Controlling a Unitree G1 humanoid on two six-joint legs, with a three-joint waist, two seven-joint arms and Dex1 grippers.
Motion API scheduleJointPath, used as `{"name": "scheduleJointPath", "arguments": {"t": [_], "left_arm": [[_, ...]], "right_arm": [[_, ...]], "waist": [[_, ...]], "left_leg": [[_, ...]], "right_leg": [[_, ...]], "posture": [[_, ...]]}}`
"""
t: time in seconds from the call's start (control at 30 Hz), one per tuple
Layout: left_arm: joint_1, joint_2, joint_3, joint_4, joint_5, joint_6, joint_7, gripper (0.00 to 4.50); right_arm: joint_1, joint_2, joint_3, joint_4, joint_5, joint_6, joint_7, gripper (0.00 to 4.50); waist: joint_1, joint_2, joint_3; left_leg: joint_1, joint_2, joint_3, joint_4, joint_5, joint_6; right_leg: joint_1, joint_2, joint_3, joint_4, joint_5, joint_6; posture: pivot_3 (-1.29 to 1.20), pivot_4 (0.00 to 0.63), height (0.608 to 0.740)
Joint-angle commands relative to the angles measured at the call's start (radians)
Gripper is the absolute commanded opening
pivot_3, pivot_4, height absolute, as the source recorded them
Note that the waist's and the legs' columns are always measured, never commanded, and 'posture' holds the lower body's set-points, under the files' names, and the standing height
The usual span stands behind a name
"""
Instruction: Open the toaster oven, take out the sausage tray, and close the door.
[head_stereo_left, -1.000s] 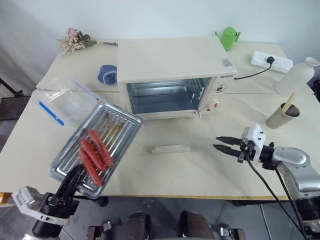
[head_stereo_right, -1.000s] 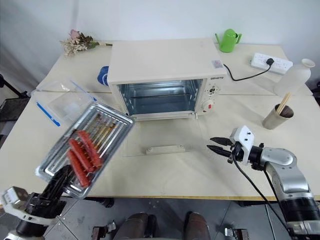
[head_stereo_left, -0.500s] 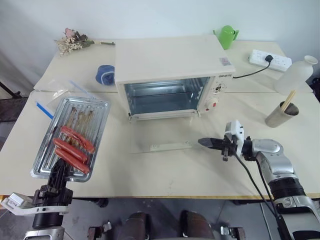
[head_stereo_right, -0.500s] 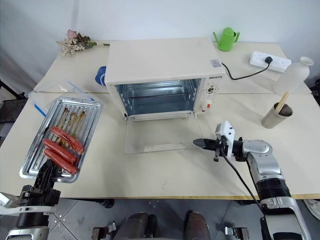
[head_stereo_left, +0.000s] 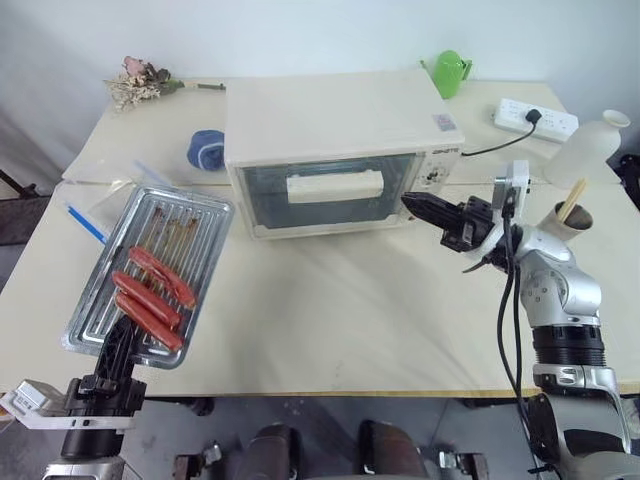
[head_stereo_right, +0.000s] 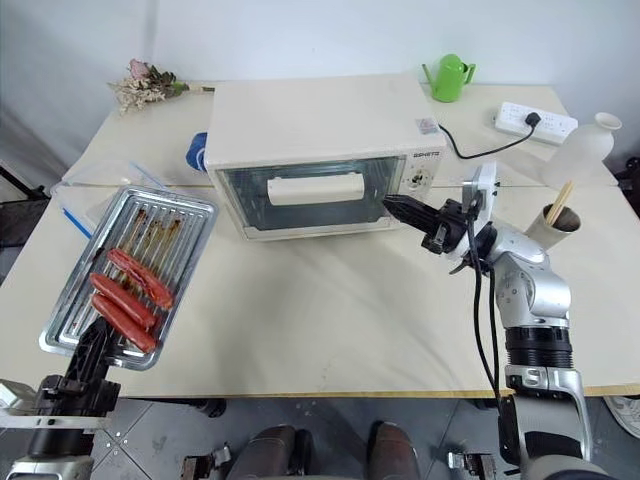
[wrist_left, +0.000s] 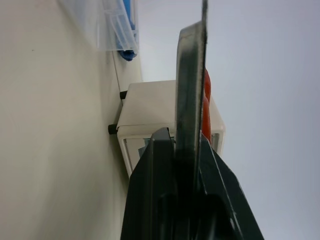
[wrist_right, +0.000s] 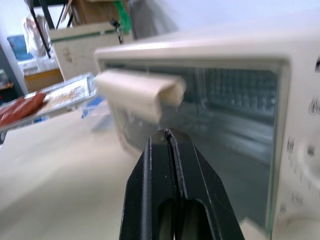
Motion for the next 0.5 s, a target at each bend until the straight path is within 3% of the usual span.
{"name": "scheduleJointPath", "arguments": {"t": [0.03,0.07,0.17,0.37,0.5], "left_arm": [[0.042,0.025,0.029,-0.002,-0.014,0.042,-0.071,0.00],[0.052,0.036,0.031,0.006,-0.014,0.059,-0.090,0.00],[0.082,0.074,0.025,0.019,-0.014,0.105,-0.136,0.00],[0.100,0.231,-0.023,0.063,-0.014,0.223,-0.210,0.00],[0.056,0.349,-0.052,0.139,-0.014,0.309,-0.233,0.00]], "right_arm": [[0.025,-0.058,-0.040,-0.072,0.047,0.060,0.030,0.03],[0.048,-0.075,-0.043,-0.094,0.034,0.052,0.033,0.03],[0.134,-0.112,-0.052,-0.177,0.014,0.012,0.046,0.58],[0.373,-0.201,-0.101,-0.357,-0.015,-0.072,0.102,2.53],[0.519,-0.193,-0.167,-0.402,-0.009,-0.222,0.173,3.94]], "waist": [[0.000,0.000,0.000],[0.001,0.000,0.000],[0.001,0.000,0.000],[0.005,0.001,0.001],[0.005,0.001,0.001]], "left_leg": [[0.000,0.000,0.000,0.000,0.000,0.000],[-0.001,0.000,0.000,0.000,-0.001,0.001],[-0.002,0.000,-0.001,0.000,-0.002,0.002],[-0.002,0.000,0.000,0.000,-0.003,0.002],[0.000,0.000,0.001,0.000,-0.003,0.002]], "right_leg": [[0.000,0.000,0.000,0.000,0.000,0.000],[0.000,0.000,0.000,0.000,0.000,0.000],[0.000,-0.001,0.001,0.000,0.000,0.000],[-0.001,0.000,0.001,-0.002,0.000,0.000],[0.001,0.000,0.002,-0.003,0.000,-0.001]], "posture": [[0.00,0.150,0.740],[0.00,0.150,0.740],[0.00,0.150,0.740],[0.00,0.150,0.740],[0.00,0.150,0.740]]}}
